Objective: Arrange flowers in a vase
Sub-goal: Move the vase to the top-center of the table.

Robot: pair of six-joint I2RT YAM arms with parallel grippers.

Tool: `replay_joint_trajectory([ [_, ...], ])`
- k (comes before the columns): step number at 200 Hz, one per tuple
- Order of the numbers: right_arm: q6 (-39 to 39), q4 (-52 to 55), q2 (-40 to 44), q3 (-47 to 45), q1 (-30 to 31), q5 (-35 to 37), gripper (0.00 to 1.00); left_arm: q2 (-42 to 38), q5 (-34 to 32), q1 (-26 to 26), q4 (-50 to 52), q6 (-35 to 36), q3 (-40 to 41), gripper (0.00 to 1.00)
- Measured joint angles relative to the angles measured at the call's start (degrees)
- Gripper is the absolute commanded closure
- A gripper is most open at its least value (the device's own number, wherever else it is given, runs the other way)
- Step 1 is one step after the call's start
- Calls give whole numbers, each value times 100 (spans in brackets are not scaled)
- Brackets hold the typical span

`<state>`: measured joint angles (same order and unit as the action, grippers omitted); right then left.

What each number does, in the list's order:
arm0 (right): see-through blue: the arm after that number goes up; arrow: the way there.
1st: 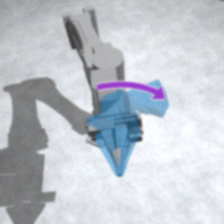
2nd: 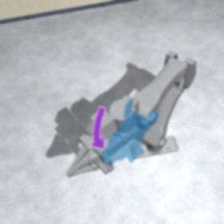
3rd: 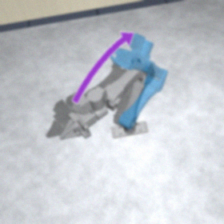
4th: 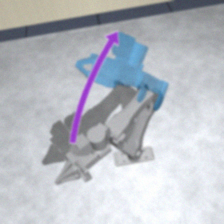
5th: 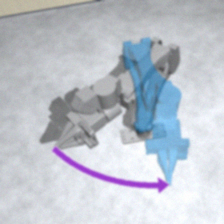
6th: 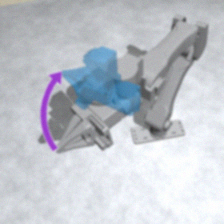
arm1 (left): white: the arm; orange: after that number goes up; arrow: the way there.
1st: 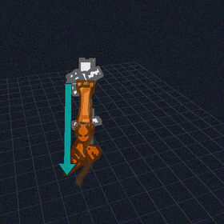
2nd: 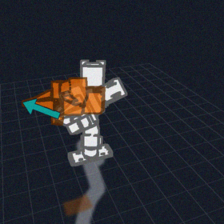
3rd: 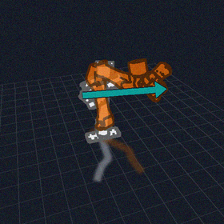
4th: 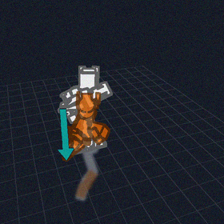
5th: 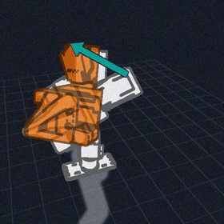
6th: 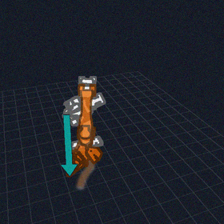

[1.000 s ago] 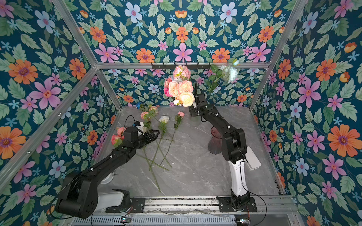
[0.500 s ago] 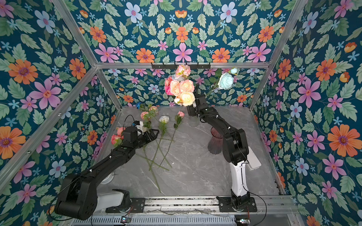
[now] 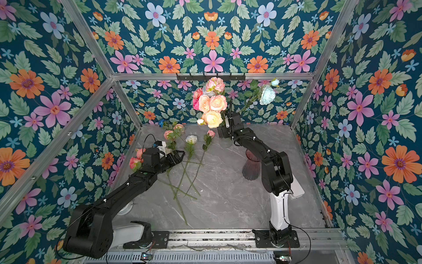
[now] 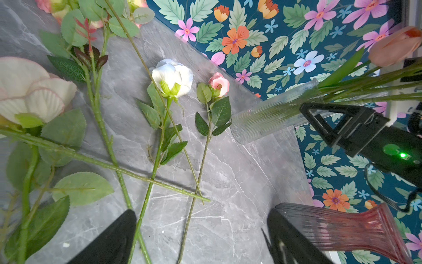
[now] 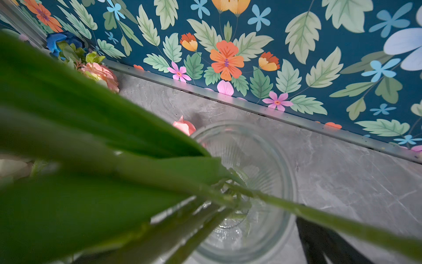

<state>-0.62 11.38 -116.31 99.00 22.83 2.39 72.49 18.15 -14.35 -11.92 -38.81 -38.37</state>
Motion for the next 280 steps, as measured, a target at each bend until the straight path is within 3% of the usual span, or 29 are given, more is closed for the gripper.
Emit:
replay_joint_trajectory([
  [101,-87,-400,667,-800,98,249,1,-107,4,4,-4,-24,57,9],
  [224,-83,317,203,529,35,367,1,-114,13,4,-4,-26,61,9],
  [280,-66,588,308,520,20,286,1,-138,17,26,-2,-24,26,9],
])
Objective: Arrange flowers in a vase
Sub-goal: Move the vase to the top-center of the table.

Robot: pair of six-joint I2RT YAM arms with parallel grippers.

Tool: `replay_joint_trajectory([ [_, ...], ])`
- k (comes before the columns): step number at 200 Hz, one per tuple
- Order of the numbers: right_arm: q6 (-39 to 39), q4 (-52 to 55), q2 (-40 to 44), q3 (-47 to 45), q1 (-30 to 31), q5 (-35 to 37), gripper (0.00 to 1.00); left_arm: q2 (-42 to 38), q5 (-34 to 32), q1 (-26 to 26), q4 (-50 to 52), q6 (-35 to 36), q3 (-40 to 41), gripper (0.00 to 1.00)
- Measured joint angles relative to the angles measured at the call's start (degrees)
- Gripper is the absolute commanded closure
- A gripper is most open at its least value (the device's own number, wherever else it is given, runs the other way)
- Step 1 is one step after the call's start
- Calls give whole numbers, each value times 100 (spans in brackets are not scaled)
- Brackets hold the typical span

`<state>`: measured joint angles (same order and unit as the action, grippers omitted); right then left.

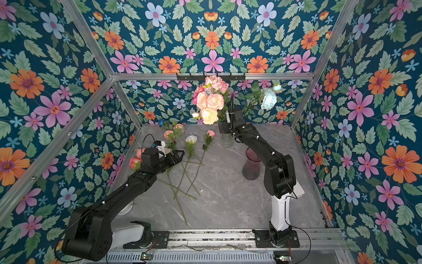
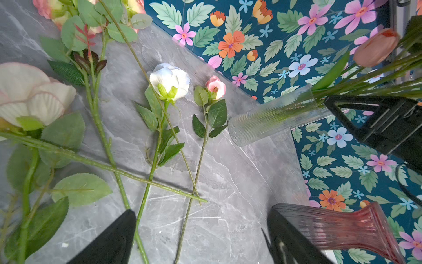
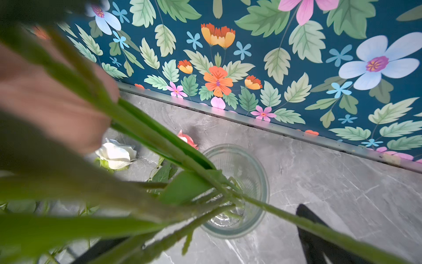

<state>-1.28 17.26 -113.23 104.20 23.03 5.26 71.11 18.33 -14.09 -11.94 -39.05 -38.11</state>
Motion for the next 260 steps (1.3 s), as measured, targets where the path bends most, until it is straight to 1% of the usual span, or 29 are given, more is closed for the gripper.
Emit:
replay_joint_trajectory([
  [84,-2,363,286,138,-15,7,1,-83,2,11,20,-2,-61,9],
  [162,-22,516,684,-155,-20,87,1,-131,7,11,46,-2,-83,9],
  [198,-24,544,789,-131,-22,90,1,-120,13,11,39,-26,-83,9],
  [245,-24,699,675,175,-28,92,1,166,151,9,-101,-269,-127,9],
  [260,-26,732,660,234,-28,92,1,313,190,-74,-256,-308,-238,10],
])
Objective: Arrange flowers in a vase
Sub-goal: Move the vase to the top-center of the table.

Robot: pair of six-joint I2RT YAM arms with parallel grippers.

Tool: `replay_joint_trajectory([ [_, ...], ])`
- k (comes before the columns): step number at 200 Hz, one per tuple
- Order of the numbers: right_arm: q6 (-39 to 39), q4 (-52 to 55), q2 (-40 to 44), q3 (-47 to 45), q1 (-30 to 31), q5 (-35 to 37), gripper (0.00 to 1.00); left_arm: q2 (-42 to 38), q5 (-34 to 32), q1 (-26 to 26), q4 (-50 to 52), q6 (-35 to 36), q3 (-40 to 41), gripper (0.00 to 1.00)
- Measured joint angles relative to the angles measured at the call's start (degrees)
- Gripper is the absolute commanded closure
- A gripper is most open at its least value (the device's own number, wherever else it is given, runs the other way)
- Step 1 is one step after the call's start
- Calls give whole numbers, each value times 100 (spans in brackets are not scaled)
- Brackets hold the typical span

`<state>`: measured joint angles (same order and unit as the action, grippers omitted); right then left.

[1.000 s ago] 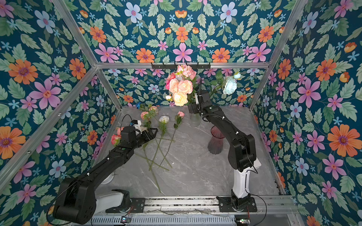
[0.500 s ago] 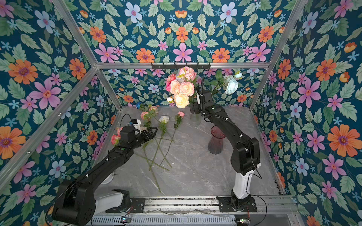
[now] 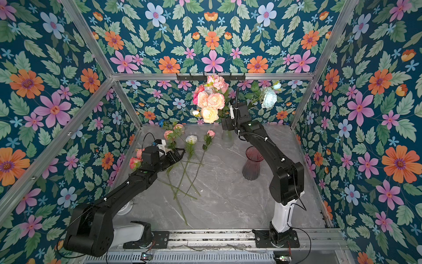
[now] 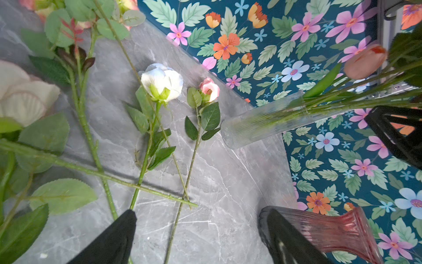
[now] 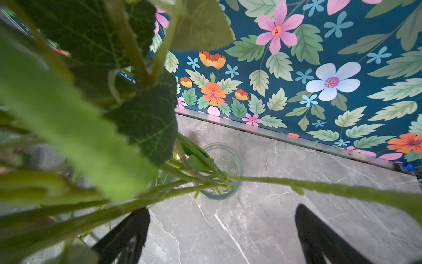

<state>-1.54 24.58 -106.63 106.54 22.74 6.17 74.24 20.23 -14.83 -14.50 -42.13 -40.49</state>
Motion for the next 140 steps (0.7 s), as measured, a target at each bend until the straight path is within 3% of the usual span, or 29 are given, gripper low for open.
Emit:
replay_joint_trajectory([
  [51,-46,46,-61,129,0,24,1,1320,332,-929,-911,-291,-1211,18],
  [101,-103,175,-109,221,-9,42,1,2159,739,-1032,-2009,-739,-2608,18],
  [140,-105,175,-87,177,-26,42,1,2581,984,-1161,-2321,-988,-3119,17],
])
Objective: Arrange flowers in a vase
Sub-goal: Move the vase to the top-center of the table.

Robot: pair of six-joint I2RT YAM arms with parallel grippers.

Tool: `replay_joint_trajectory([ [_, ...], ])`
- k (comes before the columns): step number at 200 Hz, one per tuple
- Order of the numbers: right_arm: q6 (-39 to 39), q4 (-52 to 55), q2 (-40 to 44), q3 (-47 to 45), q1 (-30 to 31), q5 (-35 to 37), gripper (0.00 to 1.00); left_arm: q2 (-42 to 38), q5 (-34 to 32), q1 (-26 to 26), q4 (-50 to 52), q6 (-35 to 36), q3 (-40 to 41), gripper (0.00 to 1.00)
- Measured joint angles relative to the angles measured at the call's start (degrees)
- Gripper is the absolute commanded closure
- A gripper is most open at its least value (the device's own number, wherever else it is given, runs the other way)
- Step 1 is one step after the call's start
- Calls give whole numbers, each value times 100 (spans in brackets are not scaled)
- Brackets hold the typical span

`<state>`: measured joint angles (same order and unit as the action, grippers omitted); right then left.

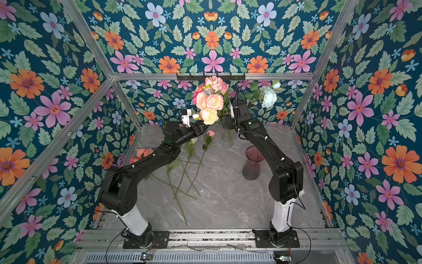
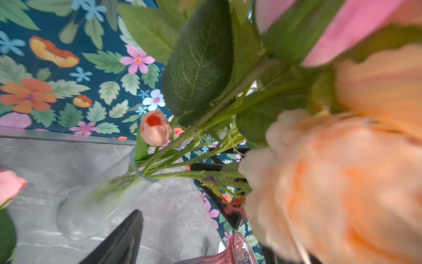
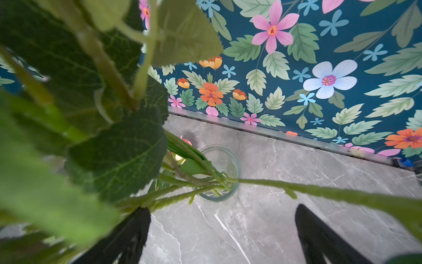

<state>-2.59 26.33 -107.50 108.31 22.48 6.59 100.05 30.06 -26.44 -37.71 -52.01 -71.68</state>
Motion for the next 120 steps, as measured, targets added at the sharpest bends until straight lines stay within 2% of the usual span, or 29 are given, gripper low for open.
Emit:
replay_joint_trajectory([
  [85,-20,55,516,-435,-2,-48,1,321,-13,-9,-127,-313,-487,16],
  [120,-22,238,691,-516,-2,-280,1,374,-26,-9,-129,-334,-509,16],
])
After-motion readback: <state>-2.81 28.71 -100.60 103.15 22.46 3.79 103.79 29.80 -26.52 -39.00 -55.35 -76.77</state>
